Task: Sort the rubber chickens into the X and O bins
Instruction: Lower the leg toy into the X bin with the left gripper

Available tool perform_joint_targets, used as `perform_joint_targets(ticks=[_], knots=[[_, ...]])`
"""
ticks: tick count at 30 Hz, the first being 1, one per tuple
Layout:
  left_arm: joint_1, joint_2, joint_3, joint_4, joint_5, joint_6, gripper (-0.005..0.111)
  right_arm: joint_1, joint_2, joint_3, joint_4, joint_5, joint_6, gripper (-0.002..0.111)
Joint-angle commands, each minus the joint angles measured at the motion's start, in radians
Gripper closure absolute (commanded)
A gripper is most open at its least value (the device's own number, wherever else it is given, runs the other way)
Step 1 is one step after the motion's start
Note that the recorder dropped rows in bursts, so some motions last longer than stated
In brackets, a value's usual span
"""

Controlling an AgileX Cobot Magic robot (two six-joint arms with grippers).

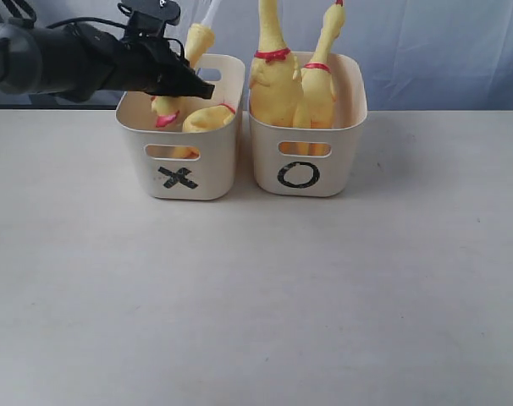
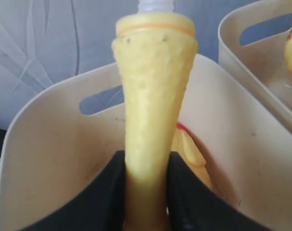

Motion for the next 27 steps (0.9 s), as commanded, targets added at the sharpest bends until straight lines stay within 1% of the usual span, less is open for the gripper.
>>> perform_joint_targets(ticks=[1,4,7,10,12,14,17,20,27], knots=[[0.002,0.021,-0.011,0.05,0.003,-0.005,0.107,-0.003,-0.003,0.009,-0.001,-0.003,-0.005,0.108],[0.002,0.031,-0.011,0.114,0.016,-0.005,0.105,-0.003,-0.003,0.019,-0.001,-0.005,-0.005,0.108],[0.002,0.041,-0.011,0.169,0.03,-0.005,0.097,-0.003,-0.003,0.021,-0.001,-0.008,-0.006,0.108],[0.002,0.041,-0.011,0.171,0.028,-0.005,0.084,-0.003,-0.003,0.021,-0.001,-0.008,-0.006,0.108],[0.002,0.041,-0.011,0.171,0.017,-0.005,0.072,-0.003,-0.003,0.021,-0.001,-0.01,-0.006,0.108],[0.002,0.041,-0.011,0.171,0.01,-0.008,0.061,-0.003,-0.003,0.021,-0.001,-0.01,-0.006,0.108],[0.002,0.041,-0.011,0.171,0.006,-0.008,0.053,-0.003,-0.003,0.021,-0.001,-0.01,-0.006,0.108],[0.002,0.041,-0.011,0.165,0.003,-0.008,0.049,-0.003,-0.003,0.021,-0.001,-0.01,-0.006,0.108],[0.002,0.035,-0.011,0.164,0.003,-0.008,0.049,-0.003,-0.003,0.021,-0.001,-0.01,-0.007,0.108]])
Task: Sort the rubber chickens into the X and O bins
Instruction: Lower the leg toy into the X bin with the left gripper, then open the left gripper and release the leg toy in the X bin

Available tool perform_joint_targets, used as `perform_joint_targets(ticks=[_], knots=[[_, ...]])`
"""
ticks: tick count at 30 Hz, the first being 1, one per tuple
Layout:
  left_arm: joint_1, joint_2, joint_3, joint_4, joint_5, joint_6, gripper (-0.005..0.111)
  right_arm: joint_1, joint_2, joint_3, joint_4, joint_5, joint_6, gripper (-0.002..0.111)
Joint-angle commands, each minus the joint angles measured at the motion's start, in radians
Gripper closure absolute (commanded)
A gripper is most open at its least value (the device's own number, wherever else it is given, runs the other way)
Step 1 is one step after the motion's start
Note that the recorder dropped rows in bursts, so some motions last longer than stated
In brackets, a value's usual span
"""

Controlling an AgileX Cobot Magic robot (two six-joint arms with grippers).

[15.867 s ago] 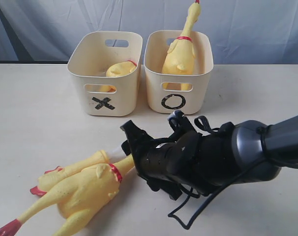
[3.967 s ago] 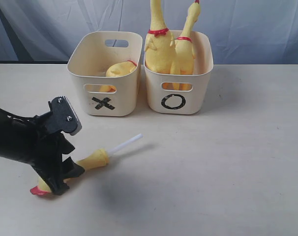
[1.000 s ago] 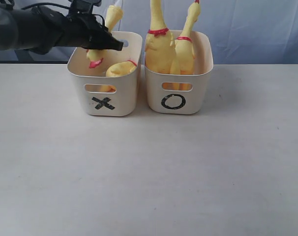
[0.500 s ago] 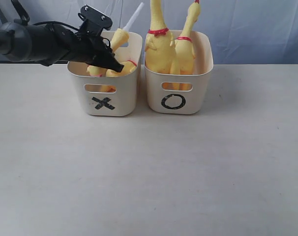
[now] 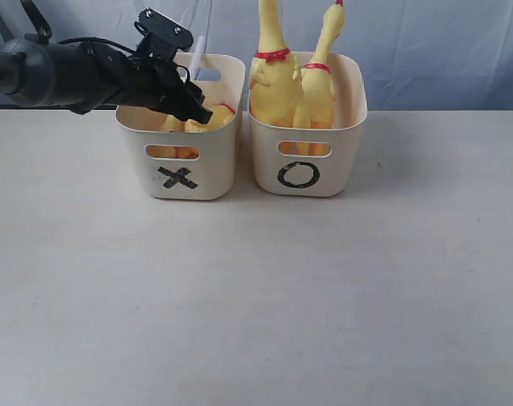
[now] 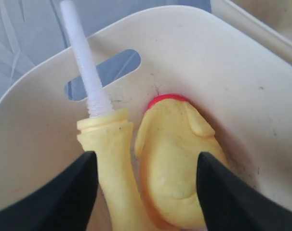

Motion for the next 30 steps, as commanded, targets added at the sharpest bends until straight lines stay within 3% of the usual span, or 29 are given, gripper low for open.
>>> perform_joint_targets(ticks=[1,12,14,20,21,25,30], knots=[[0.002,-0.015,-0.005,-0.01,-0.008,-0.008,0.049,-0.003,-0.003,0.005,-0.001,-0.012,-0.01,0.108],[0.002,-0.118,-0.005,-0.01,0.094,-0.008,0.052,-0.003,-0.003,0.005,-0.001,-0.012,-0.01,0.108],[0.002,-0.144,-0.005,-0.008,0.121,-0.008,0.061,-0.003,-0.003,0.005,-0.001,-0.012,-0.01,0.108],[0.002,-0.231,-0.005,0.001,0.262,-0.01,0.107,-0.003,-0.003,0.006,-0.001,-0.008,-0.01,0.108],[0.002,-0.243,-0.005,0.018,0.281,-0.019,0.107,-0.003,-0.003,0.006,-0.001,-0.002,-0.01,0.108],[0.002,-0.278,-0.005,0.184,0.33,-0.259,0.107,-0.003,-0.003,0.006,0.001,0.049,-0.01,0.108],[0.002,-0.337,0.023,0.521,0.427,-0.582,0.107,-0.003,-0.003,0.006,0.001,0.115,-0.01,0.108]])
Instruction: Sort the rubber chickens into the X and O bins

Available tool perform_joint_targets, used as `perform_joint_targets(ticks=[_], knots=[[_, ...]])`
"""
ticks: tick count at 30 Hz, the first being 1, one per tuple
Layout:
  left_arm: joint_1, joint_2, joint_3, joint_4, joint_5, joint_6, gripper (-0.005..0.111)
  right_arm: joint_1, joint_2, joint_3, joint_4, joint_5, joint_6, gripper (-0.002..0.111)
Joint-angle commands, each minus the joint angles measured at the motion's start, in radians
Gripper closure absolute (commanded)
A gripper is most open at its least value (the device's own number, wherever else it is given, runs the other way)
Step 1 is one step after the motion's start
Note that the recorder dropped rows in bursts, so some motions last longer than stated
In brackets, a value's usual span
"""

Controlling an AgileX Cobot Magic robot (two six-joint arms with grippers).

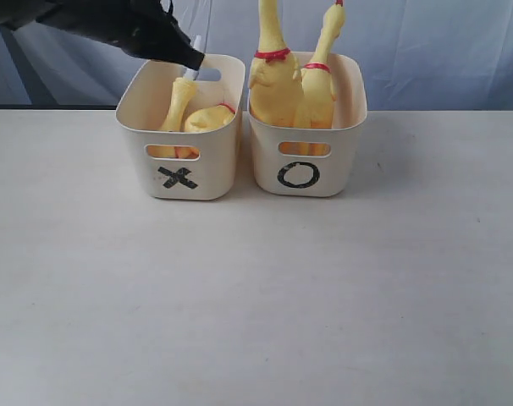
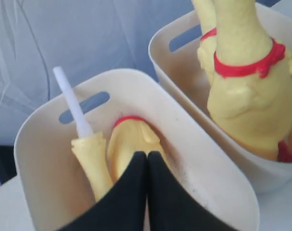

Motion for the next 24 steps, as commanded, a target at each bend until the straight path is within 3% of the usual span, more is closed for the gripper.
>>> perform_joint_targets(ticks=[1,9,16,24], knots=[[0.002,-0.075,0.04,0.254,0.081,-0.255,0.107,-0.003,-0.003,0.006,0.001,0.036,-0.006,0.108],[0.002,-0.313,0.285,0.26,0.058,-0.279,0.107,-0.003,-0.003,0.006,0.001,0.036,-0.006,0.108],[0.002,-0.684,0.604,0.191,-0.013,-0.335,0.107,-0.003,-0.003,0.006,0.007,0.039,-0.006,0.108],[0.002,-1.089,0.85,0.154,-0.024,-0.335,0.107,-0.003,-0.003,0.006,0.007,0.039,-0.006,0.108]])
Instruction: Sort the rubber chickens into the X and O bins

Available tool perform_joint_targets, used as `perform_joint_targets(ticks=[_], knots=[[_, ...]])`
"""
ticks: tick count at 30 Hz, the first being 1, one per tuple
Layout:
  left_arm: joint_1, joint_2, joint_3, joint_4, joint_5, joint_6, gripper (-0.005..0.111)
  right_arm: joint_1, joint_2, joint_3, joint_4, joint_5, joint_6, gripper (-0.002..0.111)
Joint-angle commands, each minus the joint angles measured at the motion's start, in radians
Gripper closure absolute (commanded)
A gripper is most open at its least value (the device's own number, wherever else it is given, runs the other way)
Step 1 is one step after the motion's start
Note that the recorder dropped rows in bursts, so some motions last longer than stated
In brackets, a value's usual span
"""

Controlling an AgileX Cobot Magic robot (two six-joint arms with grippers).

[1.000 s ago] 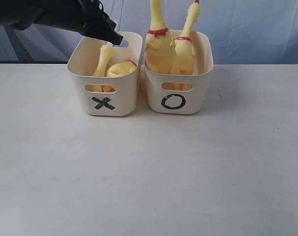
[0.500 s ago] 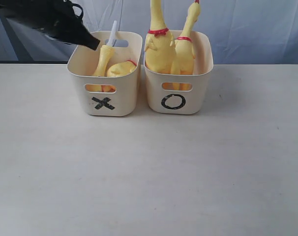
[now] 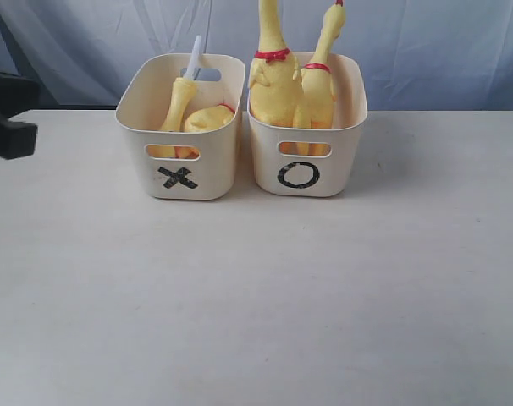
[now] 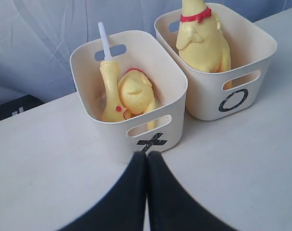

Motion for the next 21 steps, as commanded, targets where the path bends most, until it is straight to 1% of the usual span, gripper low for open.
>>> perform_joint_targets(ticks=[1,3,6,9,11,17,21], knots=[[0.002,-0.186,0.093,-0.022,-0.013,-0.008,0.107,-0.003,-0.003,0.006,-0.001,-0.005,-0.006,0.108],[0.002,-0.244,0.109,-0.022,0.006,-0.008,0.107,-0.003,-0.003,0.006,-0.001,-0.005,-0.006,0.108],[0.002,-0.31,0.111,-0.02,0.072,-0.008,0.107,-0.003,-0.01,0.006,-0.001,-0.005,-0.006,0.108],[0.002,-0.358,0.111,-0.02,0.098,-0.008,0.107,-0.005,-0.051,0.006,-0.001,-0.008,-0.006,0.108],[0.002,-0.387,0.111,-0.02,0.098,-0.008,0.107,-0.033,-0.122,0.006,-0.001,-0.008,-0.006,0.108],[0.002,-0.4,0.111,-0.02,0.098,-0.008,0.107,-0.129,-0.252,0.006,-0.001,-0.008,-0.006,0.108],[0.002,-0.405,0.111,-0.019,0.098,-0.008,0.107,-0.156,-0.256,0.003,0.012,-0.006,-0.006,0.108]])
